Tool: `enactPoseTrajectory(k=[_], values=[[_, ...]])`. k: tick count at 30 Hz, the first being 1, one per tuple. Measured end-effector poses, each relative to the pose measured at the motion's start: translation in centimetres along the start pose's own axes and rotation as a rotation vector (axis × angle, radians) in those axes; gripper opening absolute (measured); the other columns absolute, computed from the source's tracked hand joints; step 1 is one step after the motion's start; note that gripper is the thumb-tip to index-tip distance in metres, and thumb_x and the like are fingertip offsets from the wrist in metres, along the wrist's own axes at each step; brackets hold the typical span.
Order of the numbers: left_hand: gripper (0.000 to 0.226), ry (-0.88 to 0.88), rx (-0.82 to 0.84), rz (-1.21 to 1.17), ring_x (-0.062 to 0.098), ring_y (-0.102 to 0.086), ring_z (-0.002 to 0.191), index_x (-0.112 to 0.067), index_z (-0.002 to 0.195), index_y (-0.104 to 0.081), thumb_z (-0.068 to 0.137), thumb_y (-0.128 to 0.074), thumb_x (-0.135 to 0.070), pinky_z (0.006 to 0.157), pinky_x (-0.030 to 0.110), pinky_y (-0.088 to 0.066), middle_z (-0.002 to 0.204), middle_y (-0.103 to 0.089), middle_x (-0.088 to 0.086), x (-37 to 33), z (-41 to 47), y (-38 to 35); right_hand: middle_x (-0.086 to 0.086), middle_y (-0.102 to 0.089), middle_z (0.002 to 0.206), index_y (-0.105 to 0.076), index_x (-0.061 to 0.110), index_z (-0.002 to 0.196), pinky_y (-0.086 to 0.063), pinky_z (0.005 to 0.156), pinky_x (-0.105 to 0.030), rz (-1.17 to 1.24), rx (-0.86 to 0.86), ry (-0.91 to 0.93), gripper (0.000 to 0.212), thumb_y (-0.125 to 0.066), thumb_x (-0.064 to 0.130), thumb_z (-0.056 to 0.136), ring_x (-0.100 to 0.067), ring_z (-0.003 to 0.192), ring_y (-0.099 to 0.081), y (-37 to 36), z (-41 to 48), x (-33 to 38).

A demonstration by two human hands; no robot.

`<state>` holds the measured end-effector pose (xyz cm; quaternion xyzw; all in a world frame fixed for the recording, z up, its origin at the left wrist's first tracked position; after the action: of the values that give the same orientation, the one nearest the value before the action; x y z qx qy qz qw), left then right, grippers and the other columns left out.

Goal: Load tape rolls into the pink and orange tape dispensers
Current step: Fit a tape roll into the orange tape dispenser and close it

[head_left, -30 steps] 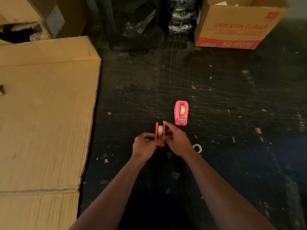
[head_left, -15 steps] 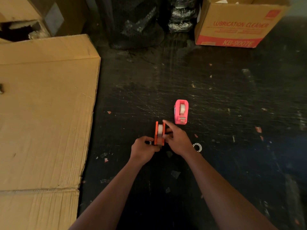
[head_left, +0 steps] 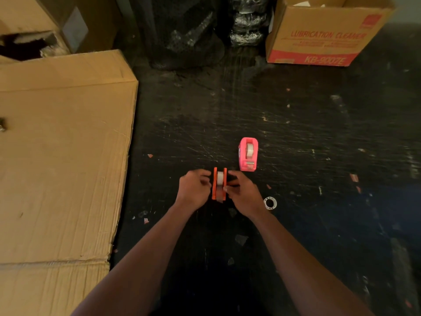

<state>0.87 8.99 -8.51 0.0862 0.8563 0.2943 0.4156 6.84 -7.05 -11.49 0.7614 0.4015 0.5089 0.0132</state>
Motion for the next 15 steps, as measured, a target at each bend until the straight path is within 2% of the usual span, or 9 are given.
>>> enactPoseTrajectory(k=[2, 4, 8, 11, 15], values=[[0.045, 0.000, 0.054, -0.028, 0.017, -0.069, 0.117, -0.015, 0.137, -0.065, 0.096, -0.061, 0.003, 0.102, 0.035, -0.057, 0.128, -0.073, 0.006, -0.1, 0.4, -0.9, 0.002, -0.074, 0.122, -0.063, 0.025, 0.133, -0.058, 0.102, -0.045, 0.026, -0.016, -0.011, 0.036, -0.066, 0.012, 0.100, -0.015, 0.115, -0.070, 0.0, -0.1, -0.3], [0.044, -0.003, 0.084, -0.062, 0.016, -0.072, 0.113, -0.017, 0.136, -0.066, 0.097, -0.060, 0.002, 0.099, 0.040, -0.060, 0.126, -0.074, 0.005, 0.2, 0.6, -1.5, 0.004, -0.075, 0.115, -0.067, 0.025, 0.124, -0.061, 0.098, -0.045, 0.064, -0.020, -0.021, 0.027, -0.063, 0.012, 0.101, -0.012, 0.108, -0.072, -0.2, -0.3, -0.6], [0.044, -0.011, 0.053, -0.156, 0.014, -0.074, 0.107, -0.018, 0.134, -0.067, 0.097, -0.062, 0.003, 0.089, 0.031, -0.062, 0.120, -0.076, 0.002, 0.6, 1.0, -1.5, 0.004, -0.076, 0.112, -0.069, 0.027, 0.117, -0.062, 0.096, -0.046, 0.129, -0.040, -0.036, 0.024, -0.061, 0.011, 0.101, -0.013, 0.105, -0.074, -0.5, 0.2, -0.6], [0.045, 0.014, 0.024, -0.245, 0.014, -0.075, 0.103, -0.017, 0.135, -0.067, 0.097, -0.060, 0.006, 0.091, 0.040, -0.064, 0.118, -0.077, 0.004, 0.7, 2.0, -1.1, 0.006, -0.077, 0.109, -0.070, 0.032, 0.111, -0.062, 0.094, -0.047, 0.119, -0.068, -0.031, 0.024, -0.061, 0.013, 0.101, -0.012, 0.103, -0.075, -0.6, 1.2, 0.0], [0.046, 0.041, 0.015, -0.327, 0.012, -0.074, 0.096, -0.015, 0.135, -0.067, 0.096, -0.060, 0.008, 0.088, 0.040, -0.065, 0.116, -0.077, 0.005, -0.1, 4.2, -0.5, 0.004, -0.077, 0.109, -0.069, 0.031, 0.111, -0.062, 0.095, -0.044, 0.105, -0.139, -0.012, 0.024, -0.060, 0.011, 0.103, -0.012, 0.102, -0.075, 0.2, 2.9, 1.9]])
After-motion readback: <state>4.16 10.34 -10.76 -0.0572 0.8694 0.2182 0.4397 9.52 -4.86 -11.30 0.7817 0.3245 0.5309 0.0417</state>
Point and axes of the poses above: each hand's wrist, its own z-axis towards the middle knuckle, its own y-axis out of the back of the hand, x = y × z, the point moved 8 cm from there along z, towards the middle knuckle
